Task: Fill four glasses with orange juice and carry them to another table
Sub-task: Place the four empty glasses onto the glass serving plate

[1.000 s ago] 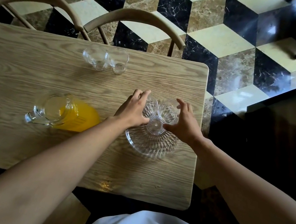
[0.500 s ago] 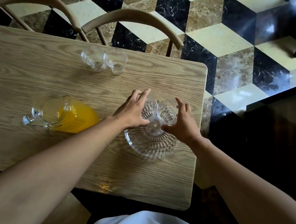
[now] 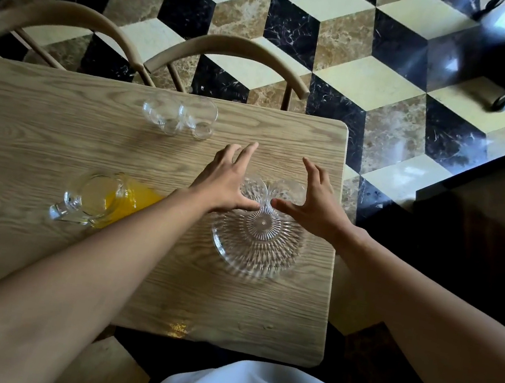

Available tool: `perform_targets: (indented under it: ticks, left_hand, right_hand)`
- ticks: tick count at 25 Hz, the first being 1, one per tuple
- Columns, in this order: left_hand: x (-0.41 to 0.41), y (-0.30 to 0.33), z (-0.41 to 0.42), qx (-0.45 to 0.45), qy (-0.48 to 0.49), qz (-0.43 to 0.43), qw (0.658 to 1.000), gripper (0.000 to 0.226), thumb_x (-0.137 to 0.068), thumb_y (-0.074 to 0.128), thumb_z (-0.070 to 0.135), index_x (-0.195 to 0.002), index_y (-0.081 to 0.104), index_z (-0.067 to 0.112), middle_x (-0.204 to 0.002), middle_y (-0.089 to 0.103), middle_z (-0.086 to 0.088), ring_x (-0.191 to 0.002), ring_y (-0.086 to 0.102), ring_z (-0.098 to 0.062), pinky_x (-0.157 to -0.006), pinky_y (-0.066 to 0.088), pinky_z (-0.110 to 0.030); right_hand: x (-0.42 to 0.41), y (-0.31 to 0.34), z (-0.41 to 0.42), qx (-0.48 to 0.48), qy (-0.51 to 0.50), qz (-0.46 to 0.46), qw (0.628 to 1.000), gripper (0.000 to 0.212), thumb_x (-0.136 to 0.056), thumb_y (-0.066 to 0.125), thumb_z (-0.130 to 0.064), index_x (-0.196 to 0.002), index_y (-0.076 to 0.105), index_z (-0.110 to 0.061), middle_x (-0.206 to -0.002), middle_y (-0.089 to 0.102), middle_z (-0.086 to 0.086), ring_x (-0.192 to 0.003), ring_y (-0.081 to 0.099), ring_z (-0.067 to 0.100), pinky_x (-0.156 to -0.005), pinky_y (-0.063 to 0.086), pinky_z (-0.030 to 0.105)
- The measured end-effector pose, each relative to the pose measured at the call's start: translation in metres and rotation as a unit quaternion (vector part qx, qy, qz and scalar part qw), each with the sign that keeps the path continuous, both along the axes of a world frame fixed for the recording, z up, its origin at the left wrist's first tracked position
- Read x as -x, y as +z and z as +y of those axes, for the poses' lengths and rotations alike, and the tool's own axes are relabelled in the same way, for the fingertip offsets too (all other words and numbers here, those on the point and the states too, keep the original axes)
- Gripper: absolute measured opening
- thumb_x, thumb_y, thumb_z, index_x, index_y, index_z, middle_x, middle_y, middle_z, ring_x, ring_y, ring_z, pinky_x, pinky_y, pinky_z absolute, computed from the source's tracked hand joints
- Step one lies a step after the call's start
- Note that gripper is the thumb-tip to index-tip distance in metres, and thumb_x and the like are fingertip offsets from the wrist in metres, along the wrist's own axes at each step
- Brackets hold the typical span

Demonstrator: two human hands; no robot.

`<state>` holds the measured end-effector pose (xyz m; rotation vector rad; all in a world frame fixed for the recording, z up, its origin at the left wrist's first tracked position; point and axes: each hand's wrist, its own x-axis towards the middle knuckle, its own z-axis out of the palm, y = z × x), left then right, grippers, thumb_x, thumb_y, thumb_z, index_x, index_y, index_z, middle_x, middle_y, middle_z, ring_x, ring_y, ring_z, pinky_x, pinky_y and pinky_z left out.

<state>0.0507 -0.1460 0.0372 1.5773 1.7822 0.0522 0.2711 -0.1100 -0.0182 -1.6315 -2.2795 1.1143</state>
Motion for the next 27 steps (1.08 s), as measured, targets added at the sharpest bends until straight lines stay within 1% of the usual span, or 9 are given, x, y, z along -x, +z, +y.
perform_targets:
  ticks: [3,5,7,11,14,16,21,23,27]
  left_hand:
    - [0.009,0.021,0.010,-0.007,0.013,0.002,1.000,0.130,-0.076,0.094,0.038,-0.169,0.004,0.029,-0.173,0.007,-0.012,-0.158,0.023,-0.035,-0.128,0.030,-0.050]
    - [0.022,0.034,0.018,-0.005,0.012,0.022,1.000,0.129,-0.076,0.092,0.042,-0.170,0.005,0.029,-0.174,0.006,-0.010,-0.160,0.019,-0.035,-0.129,0.027,-0.055]
    - [0.045,0.047,0.027,-0.008,0.019,0.055,0.998,0.127,-0.077,0.091,0.046,-0.170,0.006,0.028,-0.176,0.004,-0.011,-0.161,0.016,-0.037,-0.130,0.024,-0.057]
    - [0.107,0.071,0.042,-0.025,0.047,0.136,0.989,0.124,-0.077,0.090,0.050,-0.169,0.011,0.025,-0.175,0.007,-0.016,-0.162,0.013,-0.037,-0.131,0.021,-0.053]
    - [0.141,0.080,0.050,-0.032,0.040,0.186,0.981,0.122,-0.076,0.089,0.053,-0.168,0.014,0.025,-0.173,0.014,-0.015,-0.160,0.017,-0.037,-0.128,0.026,-0.056]
    - [0.161,0.076,0.052,-0.029,0.045,0.196,0.979,0.122,-0.075,0.090,0.052,-0.167,0.014,0.028,-0.171,0.015,-0.015,-0.158,0.020,-0.038,-0.125,0.032,-0.058]
    - [0.206,0.043,0.057,-0.006,0.057,0.183,0.981,0.124,-0.075,0.091,0.051,-0.168,0.013,0.027,-0.170,0.017,-0.015,-0.157,0.024,-0.038,-0.123,0.035,-0.057]
    - [0.223,0.027,0.062,0.001,0.051,0.179,0.982,0.126,-0.074,0.091,0.051,-0.168,0.009,0.028,-0.169,0.019,-0.015,-0.156,0.026,-0.036,-0.123,0.036,-0.054]
    - [0.245,-0.006,0.081,0.015,0.027,0.177,0.984,0.127,-0.073,0.093,0.049,-0.168,0.013,0.025,-0.172,0.017,-0.012,-0.156,0.026,-0.036,-0.123,0.036,-0.054]
  right_hand:
    - [0.013,0.015,0.016,-0.013,0.012,-0.003,1.000,0.122,-0.069,0.064,-0.083,-0.160,0.010,-0.022,-0.162,0.024,0.013,-0.146,0.033,0.035,-0.118,0.035,0.052]
    - [0.023,0.023,0.029,-0.024,0.025,-0.006,0.999,0.117,-0.073,0.066,-0.079,-0.160,0.012,-0.022,-0.163,0.023,0.012,-0.146,0.034,0.035,-0.117,0.036,0.052]
    - [0.037,0.030,0.043,-0.037,0.040,-0.005,0.998,0.111,-0.076,0.069,-0.073,-0.159,0.015,-0.023,-0.163,0.022,0.009,-0.144,0.035,0.033,-0.116,0.037,0.049]
    - [0.083,0.038,0.067,-0.063,0.084,-0.005,0.995,0.110,-0.075,0.075,-0.067,-0.158,0.019,-0.020,-0.162,0.023,0.007,-0.141,0.039,0.032,-0.112,0.040,0.048]
    - [0.121,0.038,0.076,-0.065,0.104,-0.010,0.992,0.112,-0.074,0.078,-0.064,-0.158,0.019,-0.020,-0.160,0.023,0.008,-0.141,0.039,0.034,-0.113,0.041,0.051]
    - [0.150,0.035,0.079,-0.063,0.119,-0.014,0.991,0.113,-0.073,0.080,-0.062,-0.158,0.020,-0.019,-0.160,0.024,0.010,-0.140,0.040,0.034,-0.113,0.042,0.053]
    - [0.206,0.017,0.093,-0.061,0.136,-0.035,0.988,0.114,-0.072,0.082,-0.058,-0.158,0.020,-0.018,-0.159,0.024,0.013,-0.142,0.038,0.035,-0.112,0.043,0.051]
    - [0.220,0.008,0.101,-0.061,0.132,-0.044,0.988,0.115,-0.072,0.084,-0.056,-0.158,0.019,-0.017,-0.159,0.023,0.013,-0.142,0.038,0.035,-0.112,0.043,0.051]
    - [0.243,-0.013,0.110,-0.062,0.106,-0.061,0.991,0.115,-0.072,0.087,-0.044,-0.159,0.017,-0.016,-0.159,0.023,0.014,-0.141,0.036,0.037,-0.112,0.042,0.050]
